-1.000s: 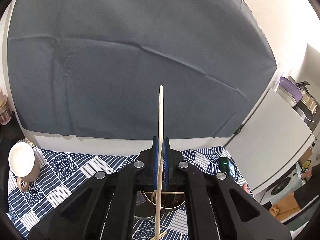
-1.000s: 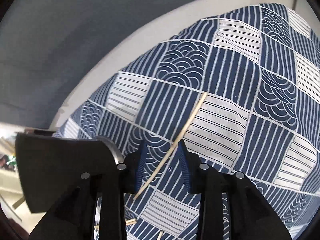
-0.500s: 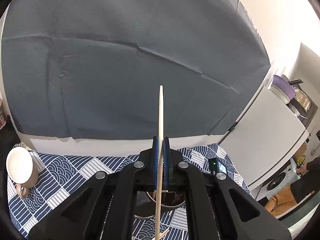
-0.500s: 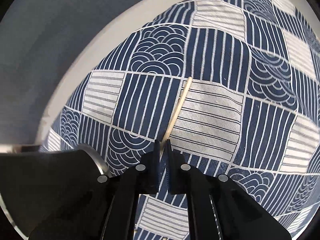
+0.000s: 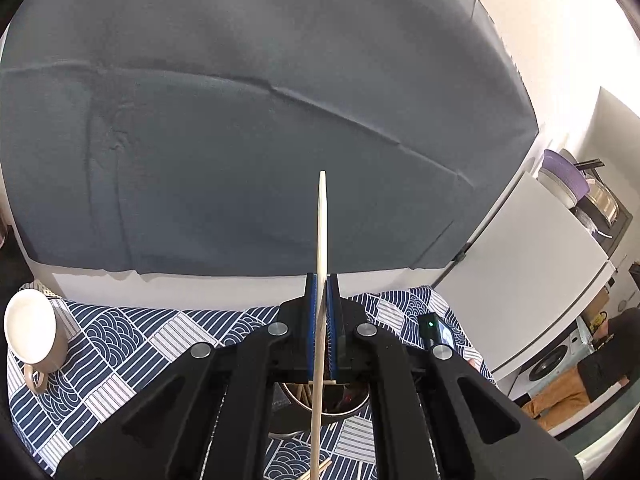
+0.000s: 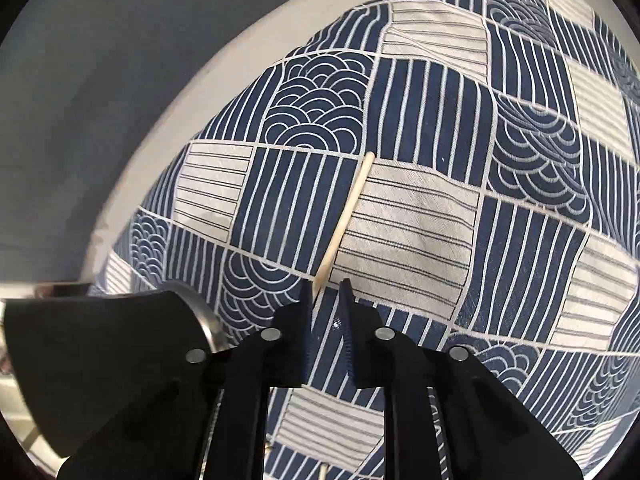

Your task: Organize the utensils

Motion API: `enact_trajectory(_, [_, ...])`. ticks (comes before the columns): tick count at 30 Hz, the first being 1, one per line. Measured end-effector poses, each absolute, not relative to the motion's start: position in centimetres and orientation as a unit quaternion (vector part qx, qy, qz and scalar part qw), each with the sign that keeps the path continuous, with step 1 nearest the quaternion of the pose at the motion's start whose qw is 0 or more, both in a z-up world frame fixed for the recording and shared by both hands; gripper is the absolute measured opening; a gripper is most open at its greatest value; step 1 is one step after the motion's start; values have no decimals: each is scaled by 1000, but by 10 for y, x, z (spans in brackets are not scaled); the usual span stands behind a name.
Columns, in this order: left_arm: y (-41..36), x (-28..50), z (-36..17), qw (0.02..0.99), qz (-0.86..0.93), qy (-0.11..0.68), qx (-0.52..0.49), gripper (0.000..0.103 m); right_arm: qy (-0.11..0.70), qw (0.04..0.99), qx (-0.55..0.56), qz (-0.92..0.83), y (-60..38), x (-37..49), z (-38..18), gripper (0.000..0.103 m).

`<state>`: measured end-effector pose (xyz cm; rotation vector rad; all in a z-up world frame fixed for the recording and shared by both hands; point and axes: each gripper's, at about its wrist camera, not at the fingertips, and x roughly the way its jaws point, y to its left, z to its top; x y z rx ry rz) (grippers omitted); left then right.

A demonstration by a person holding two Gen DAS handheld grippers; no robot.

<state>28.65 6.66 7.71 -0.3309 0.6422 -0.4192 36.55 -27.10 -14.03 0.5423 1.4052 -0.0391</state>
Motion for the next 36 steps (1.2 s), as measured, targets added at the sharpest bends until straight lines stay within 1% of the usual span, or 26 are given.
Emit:
enact_trajectory(6, [66,284,75,916,-200,312,-155,5,653,726,213,-33,-259,376,-146,19])
enact_trajectory(9, [69,285,72,913,-206,314,-159,5,661,724,192,-52,-248,381,-147,17])
enact_trajectory(12, [75,285,70,913,-204,313,-166,5,660,723,179,-100,-234,384,-149,13])
enact_trajectory(15, [80,283,68,911,-204,315,-172,5,659,721,163,-136,-227,387,-149,5])
enact_trajectory(19, [83,281,68,910,-202,321,-168,5,645,730,175,-141,-223,385,-151,5])
enact_trajectory(26, [84,279,69,911,-196,323,-166,5,630,737,215,-116,-251,368,-147,4])
enact_trajectory(32, [76,277,75,914,-191,314,-171,5,611,756,219,-87,-275,357,-122,4])
enact_trajectory(34, [72,274,75,915,-193,307,-176,5,593,769,231,-56,-282,351,-107,4])
enact_trajectory(36, [67,271,75,919,-188,298,-178,5,555,798,234,-23,-286,347,-81,4])
